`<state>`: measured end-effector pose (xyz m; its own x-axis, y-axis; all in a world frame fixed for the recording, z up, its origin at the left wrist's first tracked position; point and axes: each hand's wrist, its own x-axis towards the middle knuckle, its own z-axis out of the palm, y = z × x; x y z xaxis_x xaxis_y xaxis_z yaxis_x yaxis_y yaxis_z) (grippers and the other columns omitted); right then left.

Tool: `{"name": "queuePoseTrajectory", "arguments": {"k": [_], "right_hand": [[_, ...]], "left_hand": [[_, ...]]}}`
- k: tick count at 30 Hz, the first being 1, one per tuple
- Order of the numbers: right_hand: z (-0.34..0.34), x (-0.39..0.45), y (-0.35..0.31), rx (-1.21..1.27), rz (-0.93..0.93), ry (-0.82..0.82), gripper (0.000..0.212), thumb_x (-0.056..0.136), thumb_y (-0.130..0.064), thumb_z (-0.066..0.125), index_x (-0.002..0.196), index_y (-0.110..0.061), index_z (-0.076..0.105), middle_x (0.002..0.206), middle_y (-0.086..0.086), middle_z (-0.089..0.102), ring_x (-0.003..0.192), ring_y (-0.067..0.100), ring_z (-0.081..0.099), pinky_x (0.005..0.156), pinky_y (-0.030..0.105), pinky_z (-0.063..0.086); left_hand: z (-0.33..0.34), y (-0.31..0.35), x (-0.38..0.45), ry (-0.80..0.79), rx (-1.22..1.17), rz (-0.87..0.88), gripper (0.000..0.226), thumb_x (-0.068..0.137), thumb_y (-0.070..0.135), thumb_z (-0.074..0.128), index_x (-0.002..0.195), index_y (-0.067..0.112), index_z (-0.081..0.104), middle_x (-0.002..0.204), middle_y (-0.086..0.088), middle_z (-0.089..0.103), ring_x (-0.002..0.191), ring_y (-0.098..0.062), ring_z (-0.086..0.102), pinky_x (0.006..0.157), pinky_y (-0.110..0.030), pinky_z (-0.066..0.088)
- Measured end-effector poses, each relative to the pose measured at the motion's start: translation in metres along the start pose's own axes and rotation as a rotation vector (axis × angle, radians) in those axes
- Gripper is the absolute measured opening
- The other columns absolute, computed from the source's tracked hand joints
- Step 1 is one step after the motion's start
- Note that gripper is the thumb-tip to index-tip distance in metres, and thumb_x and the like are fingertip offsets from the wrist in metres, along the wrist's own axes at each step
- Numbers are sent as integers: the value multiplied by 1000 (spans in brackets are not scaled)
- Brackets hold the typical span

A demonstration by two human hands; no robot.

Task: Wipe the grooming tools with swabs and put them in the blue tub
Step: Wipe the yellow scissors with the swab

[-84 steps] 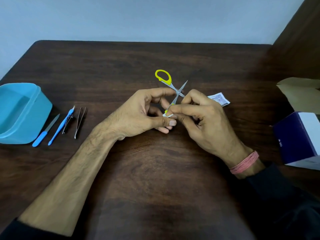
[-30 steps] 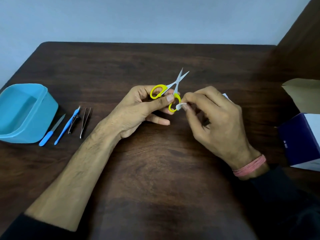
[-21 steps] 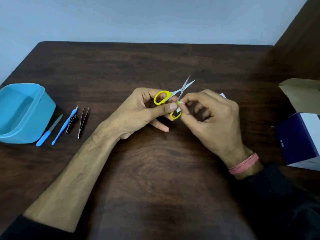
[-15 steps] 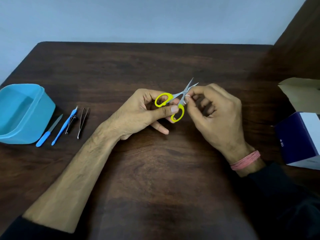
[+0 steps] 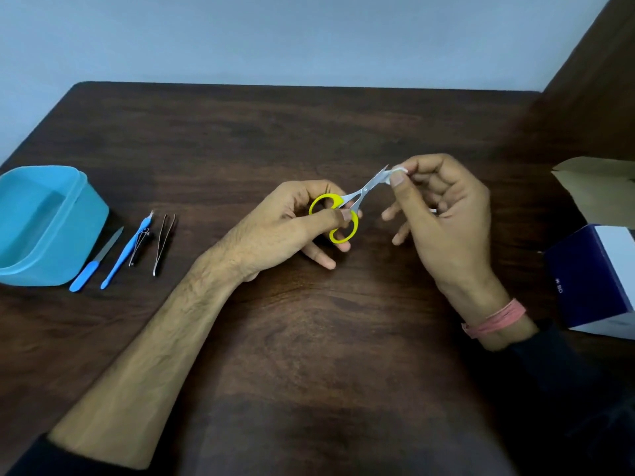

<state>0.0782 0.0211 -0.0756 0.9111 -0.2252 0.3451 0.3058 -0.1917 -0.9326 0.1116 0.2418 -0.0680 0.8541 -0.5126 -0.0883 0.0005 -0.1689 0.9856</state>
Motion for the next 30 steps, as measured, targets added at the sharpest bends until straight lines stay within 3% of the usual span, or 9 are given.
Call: {"name": "queuePoseTrajectory", "arguments": {"k": [5, 9, 16, 23, 27, 30], "right_hand": [[0, 3, -5, 252, 197, -22, 8, 108, -9, 69, 102, -15, 68, 101, 2, 82, 61, 15, 72, 42, 25, 52], [-1, 4, -6, 295, 234, -26, 8, 109, -10, 67, 103, -16, 67, 113, 10, 83, 62, 17, 73, 43, 24, 52], [1, 4, -2, 296, 224, -10, 7, 106, -7, 72, 104, -14, 69, 96, 1, 81, 62, 13, 73, 43, 23, 51], [1, 3, 4, 203, 146, -16, 7, 104, -6, 75, 106, -12, 72, 93, 3, 82, 63, 14, 73, 45, 25, 54], [4, -2, 5, 60, 54, -14, 6, 101, -7, 80, 104, -12, 77, 92, 9, 82, 68, 19, 77, 55, 29, 61], [6, -4, 6, 34, 27, -32, 8, 100, -5, 81, 105, -11, 79, 92, 10, 82, 73, 22, 80, 66, 36, 68]], "left_hand": [[0, 2, 0, -4, 0, -7, 11, 109, 12, 69, 112, 6, 77, 98, -7, 78, 89, -23, 81, 60, -32, 66], [1, 4, -1, -2, 3, -16, 8, 104, 15, 75, 108, 8, 76, 98, -14, 79, 88, -27, 84, 59, -32, 66], [0, 5, -1, 31, -86, 5, 15, 102, 10, 77, 101, 16, 63, 96, -16, 74, 83, -30, 83, 61, -35, 67], [0, 1, 0, 47, -142, 62, 24, 105, 5, 71, 125, 19, 71, 88, 1, 69, 94, -19, 77, 71, -37, 69], [2, 2, 1, 82, -149, 56, 23, 107, 1, 67, 126, 14, 71, 93, -13, 60, 98, -19, 78, 73, -35, 70], [4, 3, 1, 93, -145, 39, 19, 109, 2, 65, 124, 13, 70, 91, -11, 64, 90, -26, 81, 68, -34, 69]]}}
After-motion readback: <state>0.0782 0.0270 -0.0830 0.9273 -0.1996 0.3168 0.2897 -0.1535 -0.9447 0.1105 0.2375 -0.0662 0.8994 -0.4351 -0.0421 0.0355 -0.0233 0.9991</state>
